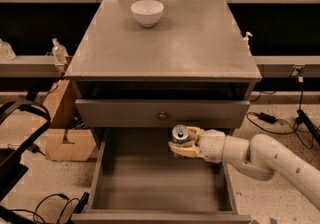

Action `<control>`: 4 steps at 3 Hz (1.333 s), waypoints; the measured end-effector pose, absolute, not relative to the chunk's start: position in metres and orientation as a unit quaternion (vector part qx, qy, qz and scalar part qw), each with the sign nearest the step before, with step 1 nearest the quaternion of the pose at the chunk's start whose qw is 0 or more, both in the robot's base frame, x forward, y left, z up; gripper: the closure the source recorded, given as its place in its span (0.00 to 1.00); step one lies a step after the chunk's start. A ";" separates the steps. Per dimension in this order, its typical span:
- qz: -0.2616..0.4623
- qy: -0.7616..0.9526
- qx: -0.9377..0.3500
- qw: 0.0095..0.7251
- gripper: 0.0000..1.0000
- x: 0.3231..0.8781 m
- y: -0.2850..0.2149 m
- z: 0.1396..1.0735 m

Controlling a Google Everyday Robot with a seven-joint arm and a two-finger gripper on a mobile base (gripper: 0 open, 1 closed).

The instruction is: Place redbull can into middle drawer

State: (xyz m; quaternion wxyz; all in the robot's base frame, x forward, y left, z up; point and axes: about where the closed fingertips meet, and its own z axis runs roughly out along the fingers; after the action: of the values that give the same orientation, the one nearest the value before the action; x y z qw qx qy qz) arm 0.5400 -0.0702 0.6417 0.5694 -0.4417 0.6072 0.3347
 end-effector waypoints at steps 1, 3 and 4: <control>0.357 0.599 -0.456 0.553 1.00 0.538 -0.050 0.581; 0.366 0.602 -0.459 0.541 1.00 0.534 -0.035 0.559; 0.378 0.603 -0.464 0.528 1.00 0.528 -0.014 0.521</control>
Offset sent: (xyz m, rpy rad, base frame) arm -0.0007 0.0153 -0.0477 -0.0041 0.0131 0.0498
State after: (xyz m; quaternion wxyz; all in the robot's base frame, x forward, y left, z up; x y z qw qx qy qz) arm 0.5284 -0.0139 0.5212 0.5280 -0.4637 0.6029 0.3778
